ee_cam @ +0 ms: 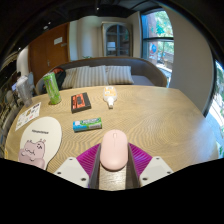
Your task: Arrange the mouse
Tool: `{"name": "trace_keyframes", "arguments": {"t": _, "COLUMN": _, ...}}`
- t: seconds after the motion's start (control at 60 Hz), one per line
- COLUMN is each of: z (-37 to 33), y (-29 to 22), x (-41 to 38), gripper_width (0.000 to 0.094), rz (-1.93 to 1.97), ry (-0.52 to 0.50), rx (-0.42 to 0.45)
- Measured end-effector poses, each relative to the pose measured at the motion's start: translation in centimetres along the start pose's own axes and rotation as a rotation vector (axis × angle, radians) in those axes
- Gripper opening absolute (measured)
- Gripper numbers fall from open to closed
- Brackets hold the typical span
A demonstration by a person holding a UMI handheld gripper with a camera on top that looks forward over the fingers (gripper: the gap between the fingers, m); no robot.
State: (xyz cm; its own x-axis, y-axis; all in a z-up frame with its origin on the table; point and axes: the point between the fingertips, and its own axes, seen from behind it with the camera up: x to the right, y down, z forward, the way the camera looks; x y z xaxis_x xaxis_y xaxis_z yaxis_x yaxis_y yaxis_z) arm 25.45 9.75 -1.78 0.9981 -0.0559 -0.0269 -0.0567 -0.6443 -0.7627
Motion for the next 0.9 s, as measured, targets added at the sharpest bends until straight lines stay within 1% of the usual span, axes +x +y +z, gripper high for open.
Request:
{"name": "trace_keyframes", "arguments": {"t": 0.083, "z": -0.2, "y": 0.3, "x": 0.1, "gripper_width": 0.0471, "rz": 0.024, "ry": 0.019, "rx": 0.005}}
{"name": "trace_keyframes", "arguments": {"t": 0.183, "z": -0.7, "y": 0.4, "x": -0.1, "gripper_width": 0.0407, "rz": 0.053, "ry": 0.042, "rx": -0.055}}
{"name": "trace_keyframes", "arguments": {"t": 0.2, "z": -1.0, "y": 0.0, "x": -0.4, "gripper_width": 0.038, "rz": 0.057, "ry": 0.041, "rx": -0.057}}
{"name": "trace_keyframes", "arguments": {"t": 0.233, "z": -2.1, "y": -1.6, "x": -1.2, "gripper_width": 0.0363, "rz": 0.063, "ry": 0.039, "rx": -0.025}}
{"name": "trace_keyframes", "arguments": {"t": 0.267, "z": -3.6, "y": -4.0, "x": -2.9, "gripper_width": 0.0349, "rz": 0.048, "ry": 0.025, "rx": 0.03}}
{"name": "trace_keyframes", "arguments": {"t": 0.35, "z": -7.0, "y": -9.3, "x": -9.4, "gripper_width": 0.0347, "rz": 0.006, "ry": -0.029, "rx": 0.137}}
{"name": "trace_keyframes", "arguments": {"t": 0.383, "z": -7.8, "y": -11.0, "x": -12.7, "gripper_width": 0.0347, "rz": 0.005, "ry": -0.066, "rx": 0.164}}
{"name": "trace_keyframes", "arguments": {"t": 0.433, "z": -8.0, "y": -11.6, "x": -17.2, "gripper_width": 0.0347, "rz": -0.004, "ry": -0.098, "rx": 0.182}}
{"name": "trace_keyframes", "arguments": {"t": 0.483, "z": -7.4, "y": -11.2, "x": -20.9, "gripper_width": 0.0346, "rz": -0.028, "ry": -0.107, "rx": 0.185}}
{"name": "trace_keyframes", "arguments": {"t": 0.567, "z": -5.2, "y": -7.4, "x": -25.1, "gripper_width": 0.0344, "rz": -0.033, "ry": -0.096, "rx": 0.118}}
{"name": "trace_keyframes", "arguments": {"t": 0.667, "z": -2.4, "y": -2.4, "x": -26.5, "gripper_width": 0.0345, "rz": -0.021, "ry": -0.042, "rx": 0.039}}
{"name": "trace_keyframes", "arguments": {"t": 0.733, "z": -1.0, "y": 0.3, "x": -26.7, "gripper_width": 0.0346, "rz": -0.009, "ry": -0.016, "rx": 0.007}}
{"name": "trace_keyframes", "arguments": {"t": 0.75, "z": -0.8, "y": 1.0, "x": -26.7, "gripper_width": 0.0353, "rz": -0.006, "ry": -0.008, "rx": -0.005}}
{"name": "trace_keyframes", "arguments": {"t": 0.767, "z": -0.7, "y": 0.3, "x": -26.7, "gripper_width": 0.0365, "rz": 0.003, "ry": -0.001, "rx": 0.039}}
{"name": "trace_keyframes", "arguments": {"t": 0.833, "z": -0.6, "y": 0.2, "x": -26.3, "gripper_width": 0.0439, "rz": 0.009, "ry": 0.031, "rx": 0.051}}
{"name": "trace_keyframes", "arguments": {"t": 0.9, "z": -0.9, "y": 0.7, "x": -26.4, "gripper_width": 0.0506, "rz": 0.018, "ry": 0.044, "rx": -0.001}}
